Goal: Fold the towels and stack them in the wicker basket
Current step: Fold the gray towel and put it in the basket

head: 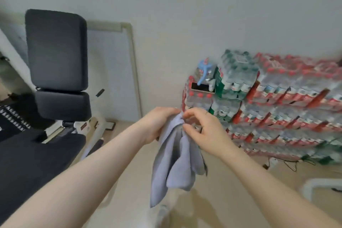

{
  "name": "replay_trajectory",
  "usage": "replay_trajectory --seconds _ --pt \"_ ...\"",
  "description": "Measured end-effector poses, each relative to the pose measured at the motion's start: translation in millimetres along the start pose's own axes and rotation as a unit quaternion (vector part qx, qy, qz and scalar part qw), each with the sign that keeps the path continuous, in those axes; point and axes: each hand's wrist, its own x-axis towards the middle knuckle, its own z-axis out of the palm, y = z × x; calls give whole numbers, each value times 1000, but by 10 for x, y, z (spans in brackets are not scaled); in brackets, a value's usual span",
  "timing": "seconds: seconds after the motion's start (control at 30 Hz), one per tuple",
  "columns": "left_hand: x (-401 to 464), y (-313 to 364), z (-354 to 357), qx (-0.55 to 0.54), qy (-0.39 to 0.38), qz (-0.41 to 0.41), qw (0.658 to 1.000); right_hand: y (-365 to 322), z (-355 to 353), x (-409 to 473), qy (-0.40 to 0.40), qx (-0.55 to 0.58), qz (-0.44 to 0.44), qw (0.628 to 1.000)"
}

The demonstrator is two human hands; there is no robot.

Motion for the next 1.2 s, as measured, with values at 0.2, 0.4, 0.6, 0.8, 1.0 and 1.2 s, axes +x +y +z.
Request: replay_trajectory --seconds 0.2,0.4,0.6,0.8,1.0,1.2 --pt "892 432 766 86 -82 25 993 786 -627 200 63 -92 88 990" --pt "1657 978 1496 152 -133 52 978 1474 -1297 585 165 -40 194 966" --pt "2351 1288 2044 370 -131 402 827 2093 -1972 927 283 -30 253 925" --pt "2942 1318 2816 381 -140 405 819 2726 -2410 944 283 15 288 915" --pt "3600 1678 3546 436 -101 445 775 3495 -3121 944 255 -90 252 929" --pt "4111 1815 4357 413 -67 407 812 4350 -3920 890 194 -318 263 890"
